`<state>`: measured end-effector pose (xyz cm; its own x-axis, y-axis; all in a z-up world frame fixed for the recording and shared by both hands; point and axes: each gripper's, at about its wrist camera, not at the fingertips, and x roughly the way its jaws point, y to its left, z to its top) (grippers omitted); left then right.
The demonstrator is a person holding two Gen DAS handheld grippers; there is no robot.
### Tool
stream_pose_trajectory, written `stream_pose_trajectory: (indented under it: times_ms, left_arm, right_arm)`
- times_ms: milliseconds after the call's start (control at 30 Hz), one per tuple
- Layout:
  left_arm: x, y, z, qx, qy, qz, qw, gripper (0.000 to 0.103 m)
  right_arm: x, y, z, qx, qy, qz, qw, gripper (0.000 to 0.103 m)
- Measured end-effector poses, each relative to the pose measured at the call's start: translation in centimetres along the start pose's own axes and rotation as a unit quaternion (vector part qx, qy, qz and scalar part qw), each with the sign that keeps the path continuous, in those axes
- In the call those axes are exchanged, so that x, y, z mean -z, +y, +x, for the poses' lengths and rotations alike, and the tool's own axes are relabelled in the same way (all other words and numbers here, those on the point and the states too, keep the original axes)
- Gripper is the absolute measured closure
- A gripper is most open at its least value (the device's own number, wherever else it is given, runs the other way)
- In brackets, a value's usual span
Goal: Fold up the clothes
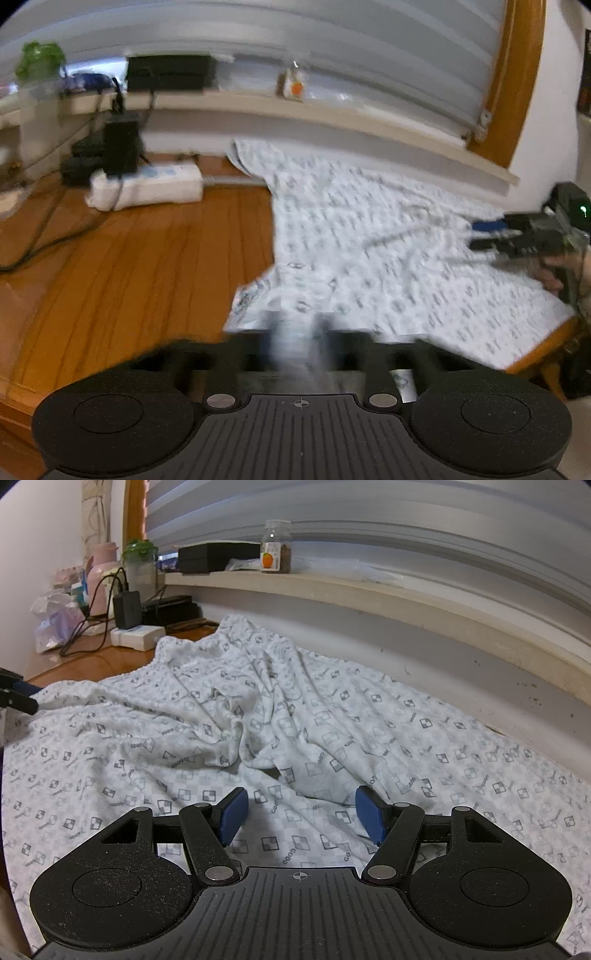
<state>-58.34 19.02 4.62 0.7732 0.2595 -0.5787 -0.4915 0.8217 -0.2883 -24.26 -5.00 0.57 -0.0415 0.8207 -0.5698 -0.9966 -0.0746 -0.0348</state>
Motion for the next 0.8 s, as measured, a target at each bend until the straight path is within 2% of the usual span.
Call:
stream_pose_trajectory:
  times_ms: [67, 100, 267, 333, 400, 433, 467, 500, 567, 667, 800]
  left_arm:
    - [-0.3, 0.7, -1.7, 0.072, -0.011, -0.044, 0.9964, 0.099]
    - [-0.4, 1.2, -2.7, 0.095, -0.021, -0.069, 0.9929, 0.099]
    - [0.2, 3.6, -3.8, 0.048, 0.009, -0.090, 0.9947, 0.095]
    - [0.2, 3.9, -3.3, 0.001, 0.024, -0.073, 0.9971, 0.093]
    - [-0.1, 4.2, -3.2, 0.001, 0.017, -0.065, 0.9977, 0.081]
    - [-0.5, 4.2, -3.0, 0.001, 0.011, -0.058, 0.9982, 0.072]
    - [-0.9, 4.3, -2.9, 0.002, 0.004, -0.051, 0.9987, 0.059]
    - [-1.5, 4.2, -2.7, -0.008, -0.006, -0.037, 0.9993, 0.055]
    - [-2.7, 4.0, -1.7, -0.020, -0.008, -0.019, 0.9996, 0.053]
    - [-4.4, 4.0, 0.7, -0.006, -0.007, -0.007, 0.9999, 0.052]
    - [-6.5, 4.6, 4.1, -0.018, -0.016, 0.011, 0.9996, 0.052]
  right_arm:
    - [0.0, 0.0, 0.0, 0.000, -0.001, 0.001, 1.000, 0.038]
    - [0.0, -0.1, -0.1, 0.000, -0.002, 0.002, 1.000, 0.038]
    - [0.0, -0.2, -0.1, -0.002, -0.002, 0.005, 1.000, 0.038]
    - [0.0, -0.2, -0.1, -0.002, -0.002, 0.005, 1.000, 0.038]
    - [0.0, -0.2, -0.1, -0.003, -0.002, 0.005, 1.000, 0.038]
    - [0.0, -0.2, -0.1, -0.003, -0.002, 0.005, 1.000, 0.038]
    - [0.0, -0.2, -0.1, -0.002, -0.002, 0.004, 1.000, 0.038]
    - [0.0, -0.2, -0.1, -0.002, -0.002, 0.004, 1.000, 0.038]
    - [0.1, -0.1, -0.2, 0.002, -0.003, 0.000, 1.000, 0.038]
    - [-0.3, 0.5, -0.5, 0.011, -0.021, -0.008, 1.000, 0.039]
    - [-3.3, 2.7, -0.1, 0.005, -0.048, -0.031, 0.998, 0.039]
